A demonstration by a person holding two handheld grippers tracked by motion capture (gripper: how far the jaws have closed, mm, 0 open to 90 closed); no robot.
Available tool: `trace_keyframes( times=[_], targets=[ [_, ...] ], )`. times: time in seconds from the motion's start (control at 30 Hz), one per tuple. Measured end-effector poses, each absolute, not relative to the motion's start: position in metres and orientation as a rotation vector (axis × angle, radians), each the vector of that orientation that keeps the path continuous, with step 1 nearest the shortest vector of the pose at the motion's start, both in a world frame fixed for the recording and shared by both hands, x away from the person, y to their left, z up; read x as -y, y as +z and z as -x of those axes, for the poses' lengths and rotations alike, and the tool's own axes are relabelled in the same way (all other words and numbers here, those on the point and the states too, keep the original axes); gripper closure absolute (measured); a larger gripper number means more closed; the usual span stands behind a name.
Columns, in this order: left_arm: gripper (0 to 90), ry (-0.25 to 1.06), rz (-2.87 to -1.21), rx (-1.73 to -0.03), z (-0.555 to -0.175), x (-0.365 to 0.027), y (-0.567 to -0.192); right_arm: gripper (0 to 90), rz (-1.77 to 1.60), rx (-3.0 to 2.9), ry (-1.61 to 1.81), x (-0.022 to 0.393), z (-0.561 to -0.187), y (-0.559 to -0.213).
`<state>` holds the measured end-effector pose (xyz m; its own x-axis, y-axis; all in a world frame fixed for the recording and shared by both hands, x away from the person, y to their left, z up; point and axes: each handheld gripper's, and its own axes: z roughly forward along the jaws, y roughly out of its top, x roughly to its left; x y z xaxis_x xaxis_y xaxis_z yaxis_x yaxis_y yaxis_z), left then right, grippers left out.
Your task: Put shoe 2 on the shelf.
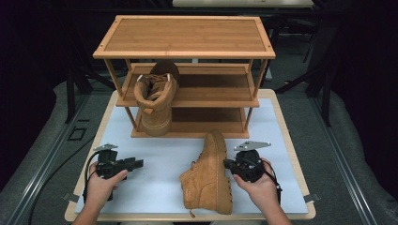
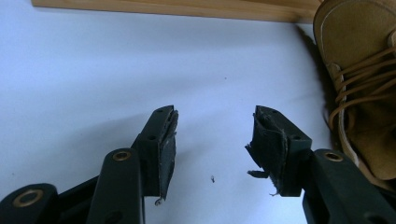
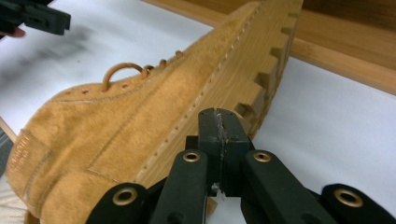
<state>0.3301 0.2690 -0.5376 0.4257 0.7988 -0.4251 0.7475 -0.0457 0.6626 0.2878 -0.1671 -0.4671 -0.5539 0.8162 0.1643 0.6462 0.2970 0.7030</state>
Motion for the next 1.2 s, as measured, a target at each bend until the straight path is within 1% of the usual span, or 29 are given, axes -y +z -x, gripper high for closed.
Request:
trace_keyframes(
  times=[0.17,0.27,0.4,0.53,0.6,0.7,0.77,0.87,0.97,1.03,1.2],
  targets=[
    [49.3,0.077,-1.779,-1.351,-0.330,-0.272,-0.539,87.2,-1.334,-2.365,1.175,0.160,-0.288,-0.462],
    [49.3,0.067,-1.776,-1.357,-0.330,-0.274,-0.540,88.8,-1.294,-2.360,1.110,0.152,-0.289,-0.464],
    [49.2,0.063,-1.771,-1.359,-0.330,-0.274,-0.540,90.0,-1.325,-2.346,1.108,0.162,-0.291,-0.465],
    [49.2,0.065,-1.779,-1.360,-0.330,-0.275,-0.541,90.0,-1.398,-2.324,1.141,0.181,-0.294,-0.471],
    [49.0,0.061,-1.766,-1.361,-0.330,-0.275,-0.540,90.0,-1.381,-2.276,0.909,0.179,-0.293,-0.477],
    [48.8,0.063,-1.762,-1.366,-0.330,-0.275,-0.540,90.0,-1.423,-2.277,1.164,0.183,-0.291,-0.477],
    [48.8,0.061,-1.761,-1.368,-0.331,-0.276,-0.541,90.0,-1.410,-2.223,1.244,0.180,-0.291,-0.466],
    [48.8,0.059,-1.764,-1.366,-0.331,-0.276,-0.541,89.6,-1.349,-2.264,1.273,0.169,-0.293,-0.459],
    [48.8,0.056,-1.764,-1.365,-0.331,-0.276,-0.541,89.5,-1.276,-2.352,1.248,0.151,-0.297,-0.462],
    [48.8,0.058,-1.762,-1.368,-0.331,-0.277,-0.541,90.0,-1.253,-2.375,1.133,0.140,-0.298,-0.468],
    [48.9,0.058,-1.769,-1.366,-0.331,-0.278,-0.541,90.0,-1.271,-2.366,1.127,0.151,-0.299,-0.465]
  ],
)
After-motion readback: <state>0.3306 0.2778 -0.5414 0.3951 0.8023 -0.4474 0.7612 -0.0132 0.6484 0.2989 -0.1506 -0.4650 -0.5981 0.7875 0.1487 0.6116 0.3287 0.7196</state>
